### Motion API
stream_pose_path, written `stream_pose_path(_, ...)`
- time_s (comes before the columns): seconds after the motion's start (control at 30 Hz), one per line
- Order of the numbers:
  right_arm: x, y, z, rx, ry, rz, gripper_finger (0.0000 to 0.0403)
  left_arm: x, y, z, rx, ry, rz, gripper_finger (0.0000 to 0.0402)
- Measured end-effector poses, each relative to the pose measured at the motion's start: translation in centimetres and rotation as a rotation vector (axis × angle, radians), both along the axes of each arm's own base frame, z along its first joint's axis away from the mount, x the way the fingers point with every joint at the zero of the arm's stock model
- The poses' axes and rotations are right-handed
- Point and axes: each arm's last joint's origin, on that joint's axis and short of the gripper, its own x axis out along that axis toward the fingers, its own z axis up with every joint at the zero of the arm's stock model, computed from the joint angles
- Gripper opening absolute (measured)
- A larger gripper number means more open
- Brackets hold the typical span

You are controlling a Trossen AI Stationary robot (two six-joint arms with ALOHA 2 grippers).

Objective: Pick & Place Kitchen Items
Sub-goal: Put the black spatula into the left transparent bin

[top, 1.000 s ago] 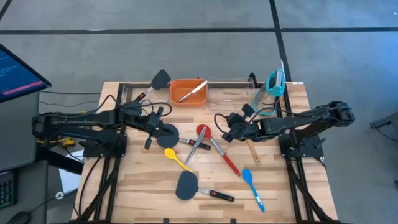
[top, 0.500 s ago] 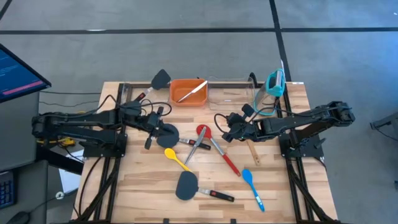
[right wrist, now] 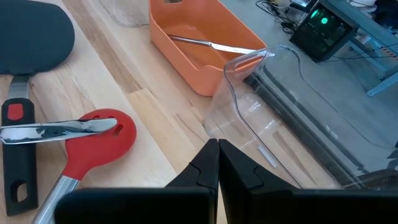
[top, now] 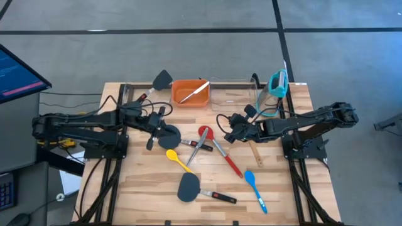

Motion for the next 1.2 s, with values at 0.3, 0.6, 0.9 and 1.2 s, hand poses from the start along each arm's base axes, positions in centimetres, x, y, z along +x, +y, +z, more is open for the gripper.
stream_pose_path(0.3,0.2,0.5,0.1,0.055,-0.013,0.061,0.0000,0.0,0.0,0.0,0.001,-0.004,0.000,0.0002)
stream_pose_path(0.6,1.8,5.1,4.4,0.232,-0.197,0.353,0.0000,0.0,0.0,0.0,0.000,-0.001,-0.001,0.0002)
stream_pose_path(0.9,2.1,9.2,10.6,0.259,-0.238,0.399,0.0000,0.0,0.0,0.0,-0.003,0.002,-0.004,0.0002)
stream_pose_path(1.2,4.4,13.5,11.6,0.368,-0.090,0.336,0.0000,0.0,0.0,0.0,-0.003,0.003,-0.003,0.0002)
